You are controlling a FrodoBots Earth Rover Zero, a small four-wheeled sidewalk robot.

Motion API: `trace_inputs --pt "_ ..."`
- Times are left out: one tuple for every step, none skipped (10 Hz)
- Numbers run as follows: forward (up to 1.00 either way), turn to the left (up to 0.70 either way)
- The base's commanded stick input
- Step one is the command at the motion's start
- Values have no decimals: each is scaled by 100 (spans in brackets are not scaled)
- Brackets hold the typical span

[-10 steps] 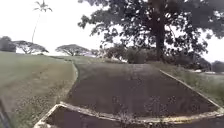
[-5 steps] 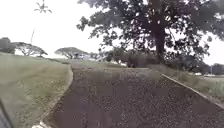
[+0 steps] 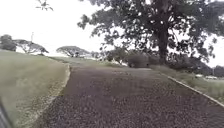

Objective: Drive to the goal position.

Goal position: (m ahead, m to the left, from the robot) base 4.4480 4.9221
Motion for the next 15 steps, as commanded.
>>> trace_inputs --pt "100 0" --pt "100 0" --pt "100 0" --pt "100 0" --pt "100 0" --pt "100 0" --pt "100 0" --pt "100 0" --pt "100 0" --pt "87 0" --pt "0 0" --pt "0 0" --pt "0 0" --pt "0 0" --pt "0 0"
